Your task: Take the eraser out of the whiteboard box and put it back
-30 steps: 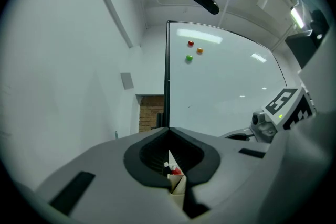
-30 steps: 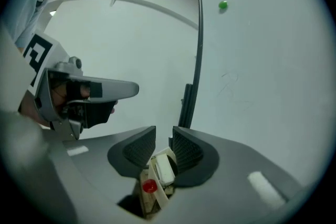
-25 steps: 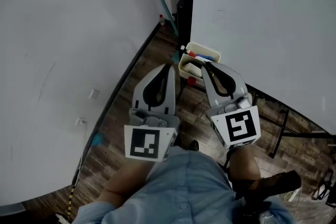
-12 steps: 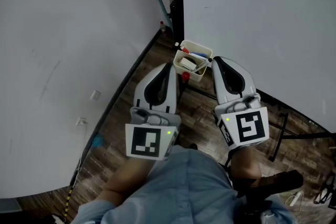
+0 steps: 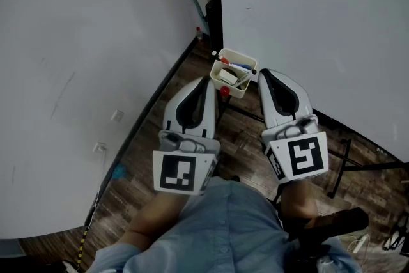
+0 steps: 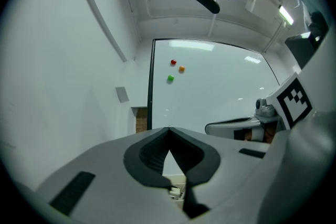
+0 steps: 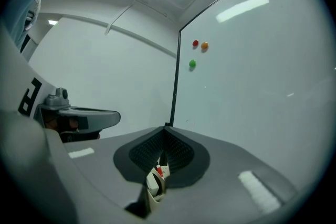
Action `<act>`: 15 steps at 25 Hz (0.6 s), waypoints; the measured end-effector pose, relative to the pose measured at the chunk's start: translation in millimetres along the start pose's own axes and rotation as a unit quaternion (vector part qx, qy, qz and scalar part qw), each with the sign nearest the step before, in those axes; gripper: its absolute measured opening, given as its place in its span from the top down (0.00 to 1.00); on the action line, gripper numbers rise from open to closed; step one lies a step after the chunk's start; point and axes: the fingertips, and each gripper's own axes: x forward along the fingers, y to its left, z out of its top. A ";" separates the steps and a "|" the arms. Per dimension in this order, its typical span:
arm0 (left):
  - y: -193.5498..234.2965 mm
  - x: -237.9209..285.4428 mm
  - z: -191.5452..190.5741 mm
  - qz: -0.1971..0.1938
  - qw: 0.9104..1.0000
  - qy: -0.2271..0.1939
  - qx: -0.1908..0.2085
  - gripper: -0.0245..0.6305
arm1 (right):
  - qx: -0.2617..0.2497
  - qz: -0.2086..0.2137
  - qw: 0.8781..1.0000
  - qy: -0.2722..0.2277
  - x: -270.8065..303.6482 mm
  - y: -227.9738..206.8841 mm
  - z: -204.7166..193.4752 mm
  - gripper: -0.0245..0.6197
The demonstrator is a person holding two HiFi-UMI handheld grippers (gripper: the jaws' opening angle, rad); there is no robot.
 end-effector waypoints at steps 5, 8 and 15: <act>1.8 1.7 0.2 0.006 1.000 -0.002 0.003 0.96 | 0.002 0.001 1.000 -0.001 1.0 -0.8 0.3 0.96; 2.8 3.1 -1.8 0.008 1.000 -0.002 0.003 0.96 | 0.003 0.002 1.000 -0.001 2.7 -1.6 -1.6 0.96; 4.0 5.8 -4.7 0.011 1.000 0.002 -0.001 0.96 | 0.005 0.004 1.000 -0.002 4.9 -3.1 -3.1 0.96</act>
